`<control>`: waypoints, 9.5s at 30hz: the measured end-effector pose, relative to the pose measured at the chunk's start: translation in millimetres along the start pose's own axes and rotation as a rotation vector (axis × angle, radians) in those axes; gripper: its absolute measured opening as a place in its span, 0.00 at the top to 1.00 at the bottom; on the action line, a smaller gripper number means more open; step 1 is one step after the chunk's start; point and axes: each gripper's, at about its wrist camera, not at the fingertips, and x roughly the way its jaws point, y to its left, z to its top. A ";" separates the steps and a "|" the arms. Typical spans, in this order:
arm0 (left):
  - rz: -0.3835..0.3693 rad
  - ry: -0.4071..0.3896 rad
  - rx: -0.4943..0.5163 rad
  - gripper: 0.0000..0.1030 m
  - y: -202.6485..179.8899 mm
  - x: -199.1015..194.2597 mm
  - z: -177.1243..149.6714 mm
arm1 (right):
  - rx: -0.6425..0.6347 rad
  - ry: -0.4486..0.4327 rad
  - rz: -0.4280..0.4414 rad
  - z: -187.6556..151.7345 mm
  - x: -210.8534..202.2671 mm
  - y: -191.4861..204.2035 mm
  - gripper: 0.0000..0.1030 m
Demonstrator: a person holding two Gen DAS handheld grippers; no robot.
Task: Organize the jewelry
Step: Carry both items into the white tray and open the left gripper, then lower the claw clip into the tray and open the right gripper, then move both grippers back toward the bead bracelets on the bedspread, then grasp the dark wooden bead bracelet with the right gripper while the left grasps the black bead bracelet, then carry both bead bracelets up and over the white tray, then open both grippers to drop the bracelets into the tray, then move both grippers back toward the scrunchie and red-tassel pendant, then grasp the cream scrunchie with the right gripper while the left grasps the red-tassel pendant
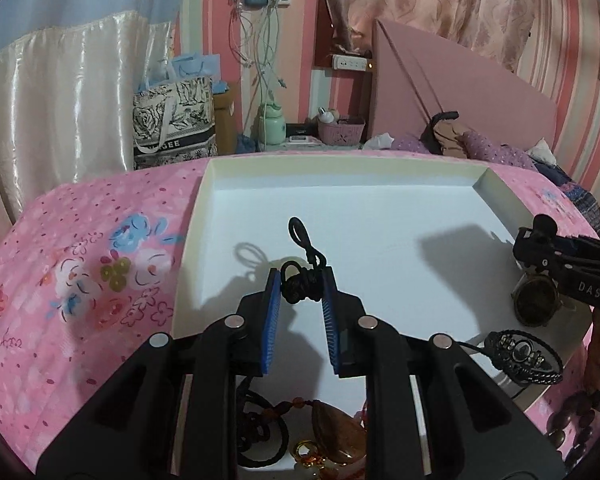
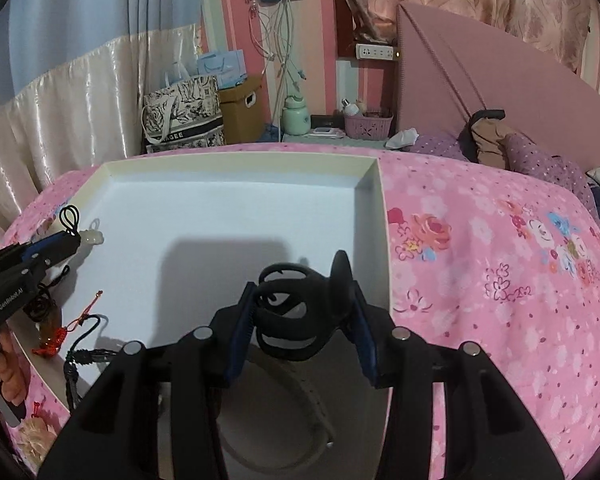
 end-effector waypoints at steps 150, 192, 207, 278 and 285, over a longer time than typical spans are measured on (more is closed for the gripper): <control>0.010 0.168 0.144 0.92 15.0 -122.1 -126.8 | -0.054 0.063 -0.126 -148.4 -124.2 3.8 0.81; -0.028 -0.224 0.040 0.93 -26.5 -133.9 47.2 | 0.010 -0.298 0.156 36.0 -154.2 34.6 0.81; -0.003 -0.069 0.003 0.93 -9.6 -45.4 20.8 | -0.058 -0.168 0.130 18.4 -67.0 74.8 0.82; 0.075 0.018 -0.037 0.21 64.1 -164.4 -106.0 | 0.010 -0.067 0.230 -106.2 -119.4 93.3 0.12; 0.111 0.124 0.040 0.21 44.6 -131.0 -127.2 | -0.144 0.016 0.204 -128.8 -98.5 138.9 0.12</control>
